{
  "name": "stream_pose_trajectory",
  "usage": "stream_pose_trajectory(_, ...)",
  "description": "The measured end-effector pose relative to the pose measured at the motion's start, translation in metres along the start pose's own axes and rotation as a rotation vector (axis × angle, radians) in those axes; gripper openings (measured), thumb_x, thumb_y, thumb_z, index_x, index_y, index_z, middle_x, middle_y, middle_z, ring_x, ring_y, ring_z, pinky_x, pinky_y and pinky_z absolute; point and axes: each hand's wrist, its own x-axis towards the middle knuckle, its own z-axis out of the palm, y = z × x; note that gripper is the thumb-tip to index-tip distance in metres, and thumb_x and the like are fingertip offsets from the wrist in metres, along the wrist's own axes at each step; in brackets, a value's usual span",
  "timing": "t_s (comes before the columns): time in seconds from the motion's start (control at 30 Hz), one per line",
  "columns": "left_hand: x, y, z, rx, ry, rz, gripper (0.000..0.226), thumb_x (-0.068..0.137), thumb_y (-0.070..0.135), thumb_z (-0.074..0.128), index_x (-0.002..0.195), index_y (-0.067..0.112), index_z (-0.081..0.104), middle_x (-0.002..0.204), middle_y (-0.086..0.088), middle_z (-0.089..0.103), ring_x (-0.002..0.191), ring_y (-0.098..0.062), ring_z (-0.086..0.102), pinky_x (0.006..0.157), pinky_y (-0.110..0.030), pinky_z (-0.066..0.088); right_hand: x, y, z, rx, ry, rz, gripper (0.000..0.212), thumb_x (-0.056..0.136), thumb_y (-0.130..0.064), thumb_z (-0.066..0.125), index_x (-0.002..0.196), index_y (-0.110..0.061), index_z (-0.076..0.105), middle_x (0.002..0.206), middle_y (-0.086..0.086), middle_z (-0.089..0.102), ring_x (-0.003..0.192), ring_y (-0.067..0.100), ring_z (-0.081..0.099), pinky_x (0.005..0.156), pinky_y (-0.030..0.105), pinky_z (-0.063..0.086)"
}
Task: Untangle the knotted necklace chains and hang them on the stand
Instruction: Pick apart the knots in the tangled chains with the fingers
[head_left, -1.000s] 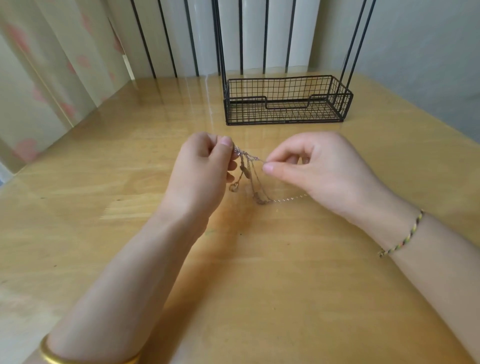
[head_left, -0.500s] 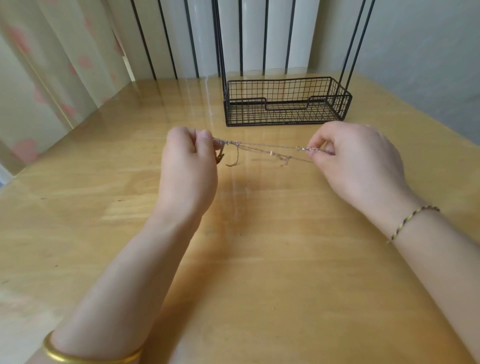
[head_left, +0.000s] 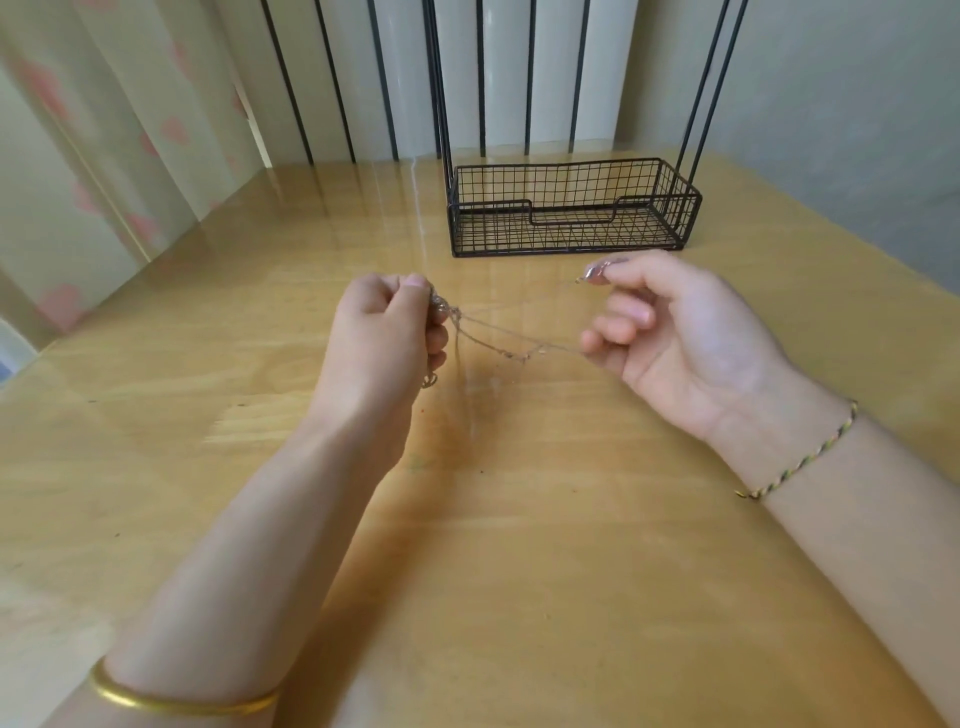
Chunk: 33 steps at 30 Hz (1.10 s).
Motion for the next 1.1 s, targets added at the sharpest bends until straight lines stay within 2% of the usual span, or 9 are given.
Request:
stream_pose_trajectory(0.13, -0.003, 0.004, 0.002, -0.004, -0.037, 0.008, 0.022, 0.099, 0.013, 0.039, 0.077, 0.014, 0.044, 0.068, -0.001, 0.046, 0.047, -0.008, 0.032, 0.052, -0.025, 0.029, -0.002, -0.003, -0.005, -0.284, -0.066, 0.045, 0.02, 0.081, -0.012, 0.043, 0.061, -0.012, 0.05, 0.059, 0.002, 0.044, 0.037, 0.012, 0.029, 0.04, 0.02, 0.029)
stream_pose_trajectory(0.27, -0.006, 0.006, 0.002, 0.011, -0.08, 0.038, 0.022, 0.099, 0.016, 0.04, 0.078, 0.014, 0.044, 0.063, 0.004, 0.05, 0.048, -0.008, 0.034, 0.051, -0.025, 0.03, -0.004, 0.002, -0.004, -0.614, -0.068, -0.015, 0.035, 0.085, -0.027, 0.056, 0.054, -0.011, 0.048, 0.056, 0.008, 0.049, 0.038, 0.016, 0.04, 0.041, 0.024, 0.039)
stream_pose_trajectory(0.37, -0.009, 0.006, 0.005, 0.05, -0.104, 0.078, 0.019, 0.099, 0.017, 0.041, 0.081, 0.014, 0.045, 0.058, 0.009, 0.055, 0.048, -0.008, 0.036, 0.052, -0.025, 0.031, -0.007, 0.007, 0.0, -0.809, -0.059, -0.162, 0.028, 0.083, -0.023, 0.064, 0.062, -0.01, 0.052, 0.059, 0.007, 0.053, 0.039, 0.012, 0.042, 0.04, 0.024, 0.039)
stream_pose_trajectory(0.53, -0.014, 0.008, 0.008, 0.07, -0.176, 0.107, 0.017, 0.099, 0.017, 0.042, 0.083, 0.013, 0.046, 0.057, 0.01, 0.056, 0.049, -0.008, 0.038, 0.053, -0.025, 0.032, -0.011, 0.008, 0.007, -0.758, -0.191, -0.276, 0.008, 0.08, -0.022, 0.069, 0.081, -0.015, 0.065, 0.056, 0.003, 0.046, 0.045, 0.003, 0.04, 0.044, 0.011, 0.031)
stream_pose_trajectory(0.63, -0.016, 0.008, 0.009, 0.082, -0.196, 0.112, 0.018, 0.099, 0.016, 0.043, 0.081, 0.014, 0.047, 0.058, 0.01, 0.056, 0.049, -0.007, 0.039, 0.053, -0.025, 0.034, -0.011, 0.01, 0.01, -0.732, -0.219, -0.329, 0.005, 0.08, -0.02, 0.07, 0.08, -0.015, 0.067, 0.058, 0.008, 0.037, 0.049, 0.009, 0.032, 0.044, 0.014, 0.026)
stream_pose_trajectory(0.73, -0.017, 0.008, 0.01, 0.103, -0.214, 0.121, 0.017, 0.098, 0.014, 0.044, 0.081, 0.014, 0.048, 0.059, 0.01, 0.056, 0.05, -0.008, 0.039, 0.054, -0.025, 0.034, -0.01, 0.011, 0.01, -0.73, -0.214, -0.376, 0.005, 0.081, -0.011, 0.069, 0.077, -0.012, 0.066, 0.051, 0.001, 0.035, 0.044, 0.005, 0.03, 0.043, 0.014, 0.026)
stream_pose_trajectory(0.93, -0.014, 0.008, 0.005, 0.071, -0.286, 0.06, 0.009, 0.094, 0.02, 0.053, 0.089, 0.013, 0.057, 0.059, 0.009, 0.053, 0.051, -0.008, 0.039, 0.056, -0.025, 0.034, -0.007, 0.008, 0.006, -0.78, -0.173, -0.448, 0.011, 0.08, -0.009, 0.067, 0.071, -0.013, 0.064, 0.065, 0.005, 0.055, 0.059, 0.01, 0.047, 0.055, 0.021, 0.041)
stream_pose_trajectory(1.03, -0.012, 0.008, 0.001, 0.123, -0.364, 0.044, 0.023, 0.076, 0.031, 0.066, 0.094, 0.015, 0.067, 0.066, 0.007, 0.052, 0.054, -0.007, 0.04, 0.056, -0.023, 0.037, -0.006, 0.006, 0.004, -0.82, -0.172, -0.479, 0.011, 0.081, -0.007, 0.066, 0.072, -0.013, 0.064, 0.069, -0.005, 0.061, 0.061, 0.002, 0.051, 0.061, 0.014, 0.042)
stream_pose_trajectory(1.1, -0.012, 0.008, 0.0, 0.198, -0.362, 0.06, 0.018, 0.071, 0.029, 0.071, 0.087, 0.02, 0.069, 0.071, 0.002, 0.052, 0.056, -0.01, 0.041, 0.056, -0.025, 0.037, -0.006, 0.005, 0.003, -0.887, -0.165, -0.508, 0.01, 0.082, -0.01, 0.066, 0.074, -0.015, 0.065, 0.076, -0.007, 0.062, 0.07, 0.001, 0.054, 0.067, 0.011, 0.042)
